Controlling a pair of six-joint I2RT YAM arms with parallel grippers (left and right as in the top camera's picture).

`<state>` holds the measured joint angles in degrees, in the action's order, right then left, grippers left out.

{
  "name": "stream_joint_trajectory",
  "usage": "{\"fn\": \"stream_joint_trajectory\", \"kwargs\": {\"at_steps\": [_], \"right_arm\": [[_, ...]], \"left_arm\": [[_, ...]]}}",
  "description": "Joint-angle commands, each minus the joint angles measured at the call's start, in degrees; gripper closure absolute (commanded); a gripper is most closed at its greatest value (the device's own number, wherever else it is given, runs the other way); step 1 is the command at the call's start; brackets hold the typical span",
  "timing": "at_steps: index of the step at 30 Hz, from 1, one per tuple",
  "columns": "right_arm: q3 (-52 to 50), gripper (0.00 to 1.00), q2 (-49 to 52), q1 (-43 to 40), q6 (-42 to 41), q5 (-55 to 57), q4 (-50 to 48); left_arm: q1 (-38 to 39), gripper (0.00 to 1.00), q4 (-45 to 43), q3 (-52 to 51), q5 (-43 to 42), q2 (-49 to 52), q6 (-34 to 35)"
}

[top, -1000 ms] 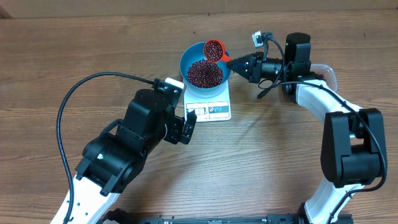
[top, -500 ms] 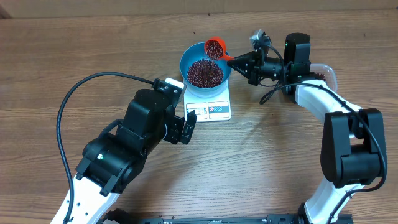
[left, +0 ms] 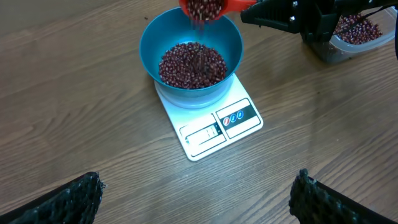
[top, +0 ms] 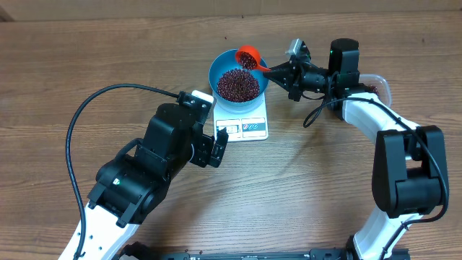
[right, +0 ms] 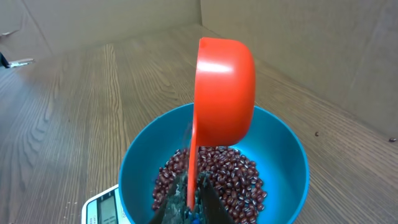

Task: Scoop item into bowl and weigh 150g on scale
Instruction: 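Hold the emptied scoop tilted above the teal bowl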

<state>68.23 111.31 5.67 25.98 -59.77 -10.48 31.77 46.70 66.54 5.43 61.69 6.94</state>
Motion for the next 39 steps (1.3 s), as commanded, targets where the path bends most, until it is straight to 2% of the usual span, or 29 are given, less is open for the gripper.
{"fn": "stream_joint_trajectory", "kwargs": {"at_steps": [1, 32, 35, 39], "right_arm": [[0.28, 0.96, 0.17, 0.28, 1.62, -0.2, -0.15], [0.28, 0.96, 0.17, 0.28, 1.64, -0.2, 0.31], [0.28, 0.96, 0.17, 0.28, 4.11, -0.22, 0.55], [0.28, 0.96, 0.17, 0.28, 12.55, 1.03, 0.48]], "left_arm": [[-0.26, 0.01, -0.2, 0.72, 0.72, 0.2, 0.13], [-0.26, 0.0, -0.2, 0.72, 0.72, 0.2, 0.13], [-0.26, 0.01, -0.2, 0.72, 0.72, 0.2, 0.13], [-0.26, 0.0, -0.2, 0.72, 0.72, 0.2, 0.13]]}}
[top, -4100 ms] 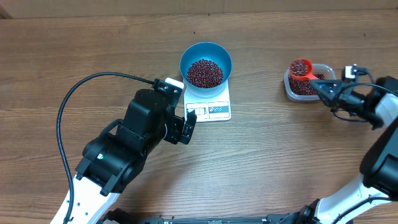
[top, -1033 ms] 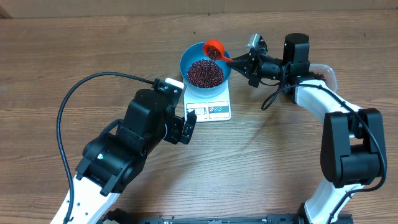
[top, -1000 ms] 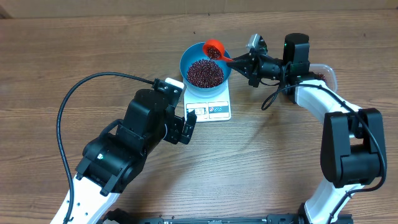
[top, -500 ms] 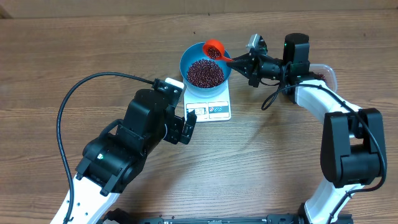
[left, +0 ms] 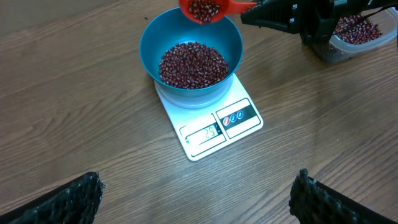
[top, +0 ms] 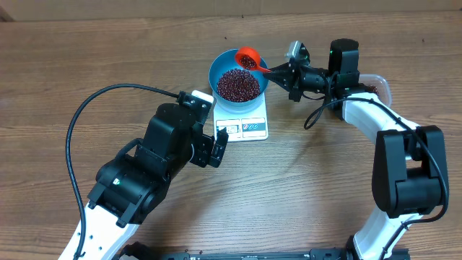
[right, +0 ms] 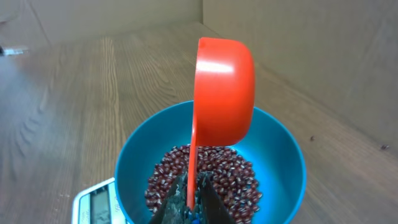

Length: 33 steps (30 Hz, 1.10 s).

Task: Scoop item into bowl and weigh 150g on scale
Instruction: 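Hold the emptied scoop tilted above the teal bowl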

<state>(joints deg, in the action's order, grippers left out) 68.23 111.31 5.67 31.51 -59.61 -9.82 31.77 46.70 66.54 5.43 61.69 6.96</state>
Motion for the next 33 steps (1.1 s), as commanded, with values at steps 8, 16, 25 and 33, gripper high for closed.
{"fn": "stream_joint_trajectory", "kwargs": {"at_steps": [8, 16, 25, 33], "right_arm": [[0.28, 0.96, 0.17, 0.26, 17.03, 9.03, -1.62], [0.31, 0.96, 0.17, 0.26, 16.09, 7.41, -2.08], [0.31, 0.96, 0.17, 0.26, 15.02, 1.66, -1.68], [0.31, 0.96, 0.15, 0.15, -3.17, 1.29, -2.19]], "left_arm": [[-0.26, 0.0, -0.2, 0.72, 0.72, 0.2, 0.11], [-0.26, 0.0, -0.2, 0.72, 0.72, 0.2, 0.11], [-0.26, 0.0, -0.2, 0.7, 0.72, 0.2, 0.11], [-0.26, 0.01, -0.2, 0.7, 0.72, 0.2, 0.11]]}}
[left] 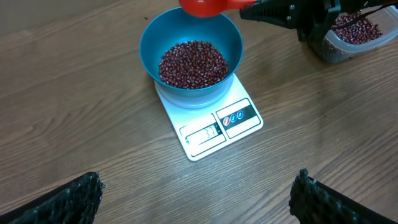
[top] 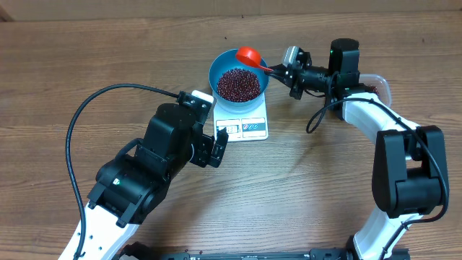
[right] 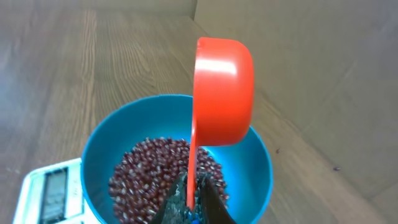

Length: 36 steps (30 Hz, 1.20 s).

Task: Scoop item into bowl and weigh 150g on scale
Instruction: 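Hold the emptied scoop tilted above the teal bowl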

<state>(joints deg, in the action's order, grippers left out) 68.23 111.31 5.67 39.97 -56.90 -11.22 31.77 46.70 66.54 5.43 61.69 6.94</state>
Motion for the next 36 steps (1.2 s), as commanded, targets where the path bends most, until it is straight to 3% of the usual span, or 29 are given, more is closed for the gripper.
{"fn": "stream_joint_trajectory", "kwargs": {"at_steps": [1, 8, 13, 18, 33, 36], "right_arm": [[0.39, 0.96, 0.13, 0.15, -13.53, -1.2, -0.92], [2.05, 0.96, -2.16, 0.15, -25.2, 0.24, -1.18], [2.4, 0.96, -5.88, 0.15, -27.26, 0.28, -0.68], [2.43, 0.97, -9.42, -1.11, -34.53, 3.17, 1.79], [2.43, 0.97, -23.5, -11.43, -35.23, 18.01, 30.88], [2.43, 0.97, -26.49, -13.49, -35.21, 25.14, 37.77]], "left_arm": [[-0.26, 0.01, -0.2, 0.72, 0.72, 0.2, 0.13], [-0.26, 0.0, -0.2, 0.72, 0.72, 0.2, 0.13], [-0.26, 0.0, -0.2, 0.72, 0.72, 0.2, 0.13], [-0.26, 0.0, -0.2, 0.72, 0.72, 0.2, 0.13], [-0.26, 0.01, -0.2, 0.72, 0.72, 0.2, 0.13], [-0.26, 0.0, -0.2, 0.7, 0.72, 0.2, 0.13]]}}
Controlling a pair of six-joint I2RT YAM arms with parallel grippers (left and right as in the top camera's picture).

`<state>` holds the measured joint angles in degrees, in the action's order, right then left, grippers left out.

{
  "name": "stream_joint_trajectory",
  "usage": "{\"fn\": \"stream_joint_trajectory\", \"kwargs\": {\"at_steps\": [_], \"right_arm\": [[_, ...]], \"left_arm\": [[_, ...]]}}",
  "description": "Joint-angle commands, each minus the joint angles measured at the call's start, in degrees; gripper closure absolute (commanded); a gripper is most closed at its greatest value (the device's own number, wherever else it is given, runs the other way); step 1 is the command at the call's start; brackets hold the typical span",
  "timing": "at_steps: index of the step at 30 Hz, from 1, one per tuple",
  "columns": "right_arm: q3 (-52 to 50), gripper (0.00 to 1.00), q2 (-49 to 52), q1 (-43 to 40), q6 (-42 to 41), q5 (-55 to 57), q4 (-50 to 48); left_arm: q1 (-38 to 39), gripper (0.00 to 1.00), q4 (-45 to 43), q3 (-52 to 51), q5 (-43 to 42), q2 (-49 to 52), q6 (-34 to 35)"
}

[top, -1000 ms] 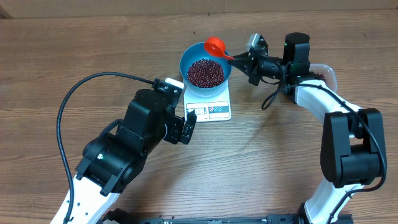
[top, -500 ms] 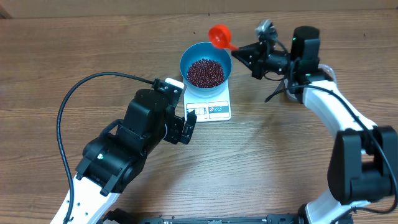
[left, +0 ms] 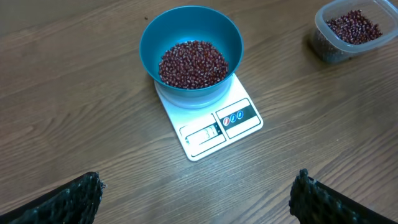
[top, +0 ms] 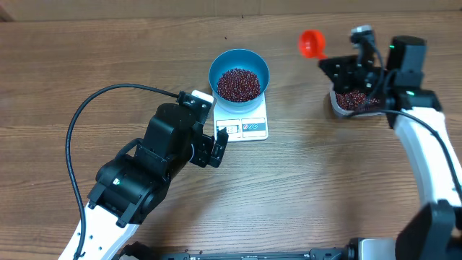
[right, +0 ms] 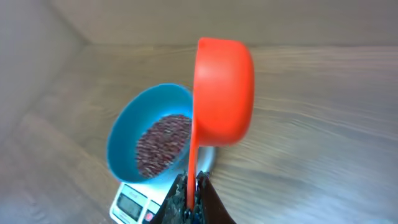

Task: Scoop item into bowl and weigh 150g on scale
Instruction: 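Hold the emptied scoop tilted above the teal bowl, then carry the empty red scoop right to the bean tub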

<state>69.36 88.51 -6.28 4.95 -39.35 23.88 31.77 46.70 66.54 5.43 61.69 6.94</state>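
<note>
A blue bowl (top: 239, 76) part full of red beans stands on the white scale (top: 245, 127); the left wrist view shows the bowl (left: 191, 53) and the scale (left: 211, 127) from above. My right gripper (top: 328, 63) is shut on the handle of the red scoop (top: 311, 43), held in the air right of the bowl, beside the clear bean container (top: 354, 101). From the right wrist the scoop (right: 222, 90) shows its back, with the bowl (right: 149, 140) beyond. My left gripper (left: 196, 199) is open and empty, in front of the scale.
The clear bean container (left: 351, 28) stands at the right, partly under the right arm. A black cable (top: 94, 108) loops over the table left of the left arm. A cardboard wall (top: 231, 7) runs along the far edge.
My right gripper has moved right with the scoop, from over the bowl's far rim to beside the bean container. The bowl, the scale and the left arm have not moved.
The scoop was first tipped over the bowl with beans falling in. It then sat level above the rim with beans still inside, then hung over the far rim. Now it is held away from the bowl, by the container.
</note>
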Motion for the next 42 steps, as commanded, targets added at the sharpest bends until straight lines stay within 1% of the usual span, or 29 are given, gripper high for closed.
{"fn": "stream_joint_trajectory", "kwargs": {"at_steps": [1, 6, 9, 10, 16, 25, 26, 31, 33, 35, 37, 38, 40, 42], "right_arm": [[1.29, 0.97, -4.44, -2.1, -0.22, 10.47, 4.83], [1.2, 0.96, -5.53, -4.22, -0.26, 24.17, 15.69], [0.98, 0.96, -3.58, -5.33, -0.26, 28.5, 23.08], [0.79, 0.96, -2.95, -5.51, -0.26, 28.89, 23.76], [-0.35, 0.96, 0.9, -6.58, -0.28, 29.44, 21.77], [-0.42, 0.96, 1.6, -6.71, -0.28, 29.46, 21.0], [-0.42, 0.95, 1.6, -6.71, -0.39, 29.46, 20.7], [-0.42, 0.85, 1.6, -6.71, -1.38, 29.46, 18.64], [-0.42, 0.86, 1.6, -6.71, -2.03, 29.42, 17.99], [-0.42, 0.96, 1.6, -6.71, -2.01, 29.44, 17.73], [-0.42, 0.96, 1.6, -6.71, -2.01, 29.46, 17.51], [-0.42, 0.96, 1.6, -6.71, -2.01, 29.46, 17.38], [-0.42, 0.87, 1.6, -6.71, -1.99, 29.46, 17.35], [-0.42, 0.87, 1.6, -6.71, -2.01, 29.46, 17.38]], "left_arm": [[-0.26, 0.0, -0.2, 0.7, 0.72, 0.2, 0.13], [-0.26, 0.0, -0.2, 0.72, 0.72, 0.2, 0.13], [-0.26, 0.01, -0.2, 0.72, 0.72, 0.2, 0.13], [-0.26, 0.0, -0.2, 0.72, 0.72, 0.2, 0.13], [-0.26, 0.0, -0.2, 0.7, 0.72, 0.2, 0.13], [-0.26, 0.0, -0.2, 0.72, 0.72, 0.2, 0.13], [-0.26, 0.0, -0.2, 0.72, 0.72, 0.2, 0.13], [-0.26, 0.01, -0.2, 0.7, 0.72, 0.2, 0.13], [-0.26, 0.0, -0.2, 0.72, 0.72, 0.2, 0.13], [-0.26, 0.0, -0.2, 0.72, 0.72, 0.2, 0.13], [-0.26, 0.0, -0.2, 0.72, 0.72, 0.2, 0.13], [-0.26, 0.01, -0.2, 0.7, 0.72, 0.2, 0.13], [-0.26, 0.01, -0.2, 0.7, 0.72, 0.2, 0.13], [-0.26, 0.01, -0.2, 0.72, 0.72, 0.2, 0.13]]}}
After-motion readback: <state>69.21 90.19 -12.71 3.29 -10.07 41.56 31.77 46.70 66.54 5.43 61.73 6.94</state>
